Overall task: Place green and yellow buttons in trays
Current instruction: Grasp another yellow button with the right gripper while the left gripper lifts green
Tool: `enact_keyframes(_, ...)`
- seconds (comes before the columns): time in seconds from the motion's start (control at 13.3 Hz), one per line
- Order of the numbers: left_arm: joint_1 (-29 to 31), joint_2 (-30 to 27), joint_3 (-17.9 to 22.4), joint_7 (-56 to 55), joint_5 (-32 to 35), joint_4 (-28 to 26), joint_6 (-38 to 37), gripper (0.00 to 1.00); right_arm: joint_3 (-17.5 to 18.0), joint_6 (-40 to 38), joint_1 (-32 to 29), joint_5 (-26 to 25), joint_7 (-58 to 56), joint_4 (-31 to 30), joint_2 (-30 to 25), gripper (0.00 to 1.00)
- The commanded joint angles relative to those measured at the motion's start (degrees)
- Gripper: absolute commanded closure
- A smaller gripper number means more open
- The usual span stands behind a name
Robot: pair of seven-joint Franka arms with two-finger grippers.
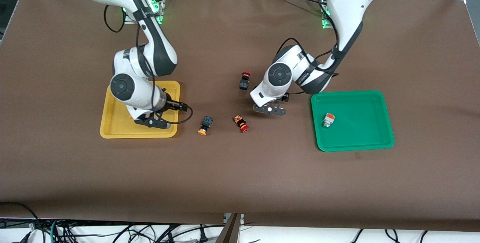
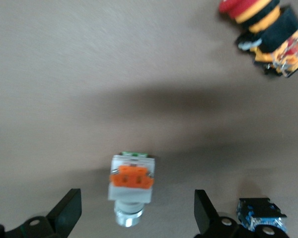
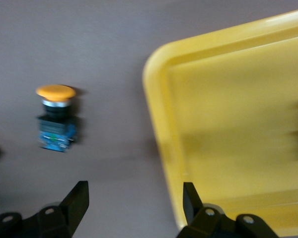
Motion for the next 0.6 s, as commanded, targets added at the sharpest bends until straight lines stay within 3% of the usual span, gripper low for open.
enact_keyframes(0.0, 0.59, 1.42, 0.58, 0.3, 1.39, 1.57, 0.22, 0.01, 3.26, 0.74, 0.11, 2.47, 8.87, 8.84, 7.93, 0.15)
enact_keyframes(0.08, 0.51, 1.77, 0.58, 0.3, 1.39, 1.57, 0.22, 0.17, 3.45, 3.27, 1.15, 2.56, 10.2, 9.82, 9.87, 0.15)
enact_keyframes(0.15, 0.16, 2.38, 0.67, 0.3, 1.47, 1.49, 0.83, 0.44, 3.54, 6.86, 2.21, 2.65, 10.91, 9.83, 11.28, 0.15)
enact_keyframes(0.3, 0.15, 2.74, 0.59, 0.3, 4.09, 1.13, 1.36, 0.77, 3.54, 13.73, 4.23, 2.65, 13.37, 9.83, 14.01, 0.15)
enact_keyframes(0.38, 0.24, 2.56, 0.5, 0.22, 4.98, 1.31, 1.1, 0.86, 3.54, 15.32, 5.2, 2.65, 14.17, 9.83, 14.98, 0.15)
enact_keyframes(0.53, 0.85, 0.47, 0.67, 0.22, 5.08, 1.75, -1.35, 0.93, 3.54, 16.04, 5.38, 1.78, 13.65, 9.83, 15.51, 0.15)
